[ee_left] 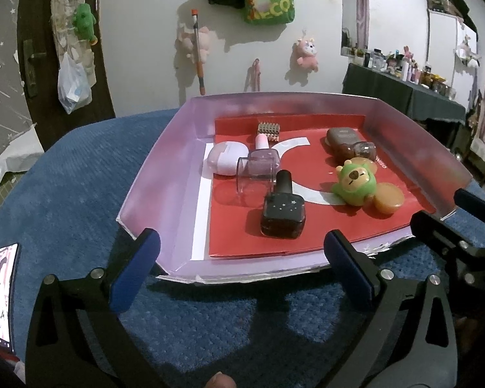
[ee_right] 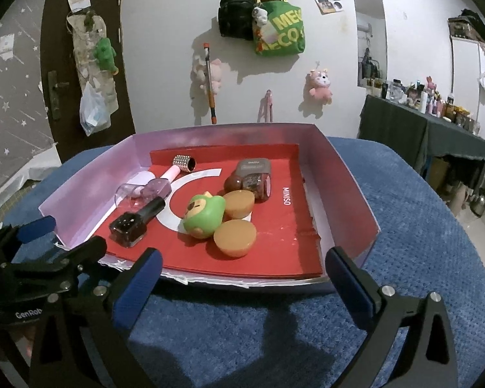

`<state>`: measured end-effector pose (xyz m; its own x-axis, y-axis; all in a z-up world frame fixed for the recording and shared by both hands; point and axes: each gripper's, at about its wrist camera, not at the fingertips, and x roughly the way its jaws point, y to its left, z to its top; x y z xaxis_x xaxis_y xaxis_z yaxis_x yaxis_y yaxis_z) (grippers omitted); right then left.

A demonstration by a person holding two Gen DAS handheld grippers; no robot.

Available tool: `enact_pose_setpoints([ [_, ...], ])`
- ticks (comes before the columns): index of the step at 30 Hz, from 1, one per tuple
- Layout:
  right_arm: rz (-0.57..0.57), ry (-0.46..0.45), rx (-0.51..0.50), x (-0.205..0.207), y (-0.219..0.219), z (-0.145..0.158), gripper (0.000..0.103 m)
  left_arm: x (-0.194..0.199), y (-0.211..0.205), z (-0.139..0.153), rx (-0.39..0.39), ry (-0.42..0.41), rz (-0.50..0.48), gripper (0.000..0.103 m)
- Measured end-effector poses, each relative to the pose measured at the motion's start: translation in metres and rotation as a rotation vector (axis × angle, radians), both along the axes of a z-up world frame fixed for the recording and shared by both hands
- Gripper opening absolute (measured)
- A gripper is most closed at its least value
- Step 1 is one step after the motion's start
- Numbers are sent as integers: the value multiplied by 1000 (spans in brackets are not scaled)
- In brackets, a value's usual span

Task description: Organize rigid objects

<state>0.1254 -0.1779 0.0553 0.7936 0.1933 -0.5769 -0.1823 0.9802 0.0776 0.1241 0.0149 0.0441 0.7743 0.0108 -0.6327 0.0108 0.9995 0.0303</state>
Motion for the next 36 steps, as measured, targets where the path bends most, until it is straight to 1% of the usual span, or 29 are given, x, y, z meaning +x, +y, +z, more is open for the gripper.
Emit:
enact_pose_setpoints([
  [13, -5, 1, -10, -2, 2, -3, 103, 4, 7, -3, -54, 36, -1, 103],
  [24, -5, 0, -7, -1, 1, -3, 103, 2, -2, -3, 14, 22, 12, 103],
  [30, -5, 1, -8, -1, 1, -3, 103, 3, -1, -4, 7, 31, 11, 103],
  [36, -5, 2, -9, -1, 1, -3, 103, 7, 2, -5, -15, 46, 5, 103],
])
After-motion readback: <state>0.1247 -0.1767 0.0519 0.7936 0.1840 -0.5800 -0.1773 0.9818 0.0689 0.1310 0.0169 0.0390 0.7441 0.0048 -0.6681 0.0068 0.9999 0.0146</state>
